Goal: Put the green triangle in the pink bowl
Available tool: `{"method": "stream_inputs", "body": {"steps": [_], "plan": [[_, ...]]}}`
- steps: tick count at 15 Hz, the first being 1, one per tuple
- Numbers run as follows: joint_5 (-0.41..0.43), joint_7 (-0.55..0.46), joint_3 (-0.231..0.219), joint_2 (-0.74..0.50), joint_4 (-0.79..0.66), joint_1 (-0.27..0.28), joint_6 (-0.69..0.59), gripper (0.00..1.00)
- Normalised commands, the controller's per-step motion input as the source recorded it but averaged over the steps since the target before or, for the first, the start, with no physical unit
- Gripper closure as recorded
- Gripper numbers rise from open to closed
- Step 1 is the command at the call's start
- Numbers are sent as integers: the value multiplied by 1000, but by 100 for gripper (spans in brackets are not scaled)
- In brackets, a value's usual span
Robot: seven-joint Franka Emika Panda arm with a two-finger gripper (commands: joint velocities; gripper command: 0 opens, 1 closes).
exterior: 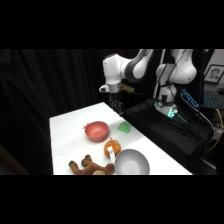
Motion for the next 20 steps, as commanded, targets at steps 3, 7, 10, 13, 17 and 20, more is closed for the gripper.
{"method": "stream_inputs", "body": {"steps": [3,7,10,13,17,20], "plan": [[185,-108,-12,41,-155,-9,338,0],[209,-112,9,69,-129,-5,307,0],[235,-154,25,104,-97,-17,285,0],[242,-184,51,86,-91,-31,261,0],[242,-210,83,92,-86,-49,247,0],[216,-221,96,121,-42,-87,234,0]]}}
